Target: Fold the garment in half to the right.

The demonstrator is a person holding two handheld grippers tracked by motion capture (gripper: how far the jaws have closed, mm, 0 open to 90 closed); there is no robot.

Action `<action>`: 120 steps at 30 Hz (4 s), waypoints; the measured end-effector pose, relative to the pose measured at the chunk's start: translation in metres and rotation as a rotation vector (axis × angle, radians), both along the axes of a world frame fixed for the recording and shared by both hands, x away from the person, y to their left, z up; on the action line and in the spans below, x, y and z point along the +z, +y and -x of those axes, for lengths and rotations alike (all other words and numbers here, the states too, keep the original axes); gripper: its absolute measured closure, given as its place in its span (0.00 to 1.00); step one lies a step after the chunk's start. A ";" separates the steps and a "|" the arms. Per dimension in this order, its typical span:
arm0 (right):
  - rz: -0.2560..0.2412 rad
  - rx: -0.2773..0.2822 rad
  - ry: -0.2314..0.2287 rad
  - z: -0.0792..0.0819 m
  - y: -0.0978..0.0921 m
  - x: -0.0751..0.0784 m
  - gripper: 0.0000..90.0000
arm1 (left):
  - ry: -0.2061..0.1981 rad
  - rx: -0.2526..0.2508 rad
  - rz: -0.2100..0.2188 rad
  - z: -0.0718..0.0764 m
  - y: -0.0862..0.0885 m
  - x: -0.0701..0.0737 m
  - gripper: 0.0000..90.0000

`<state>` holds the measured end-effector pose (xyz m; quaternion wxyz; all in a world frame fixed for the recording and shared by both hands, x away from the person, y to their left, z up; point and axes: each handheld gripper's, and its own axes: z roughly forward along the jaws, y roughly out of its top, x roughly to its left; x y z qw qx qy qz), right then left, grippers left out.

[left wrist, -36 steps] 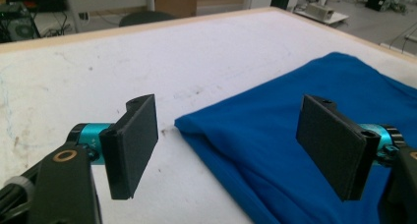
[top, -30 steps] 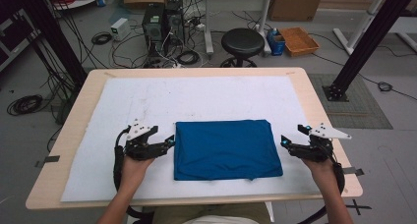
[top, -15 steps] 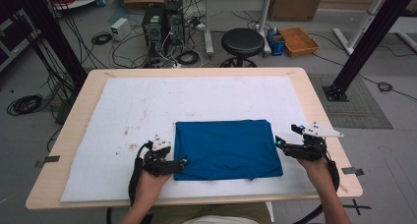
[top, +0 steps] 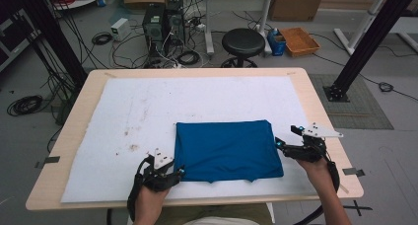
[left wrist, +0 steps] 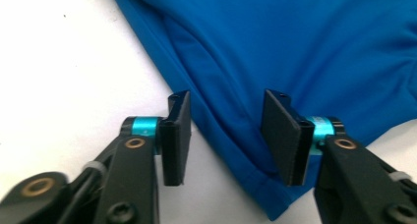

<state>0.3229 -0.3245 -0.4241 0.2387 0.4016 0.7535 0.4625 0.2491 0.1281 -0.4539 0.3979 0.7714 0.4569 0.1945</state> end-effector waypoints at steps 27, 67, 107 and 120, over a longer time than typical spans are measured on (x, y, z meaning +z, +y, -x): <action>0.004 0.274 -0.002 -0.048 0.120 0.048 0.23 | 0.104 -0.048 0.094 -0.010 0.003 0.004 0.94; 0.292 0.493 0.224 -0.126 0.316 0.000 0.99 | 0.104 -0.110 0.220 -0.019 0.015 0.014 0.94; -0.027 0.149 0.175 -0.104 0.083 0.015 0.99 | 0.218 -0.470 0.385 -0.081 -0.162 0.045 0.94; 0.037 0.035 0.175 -0.095 0.046 0.006 0.99 | 0.254 -0.508 0.333 -0.091 -0.216 0.031 0.93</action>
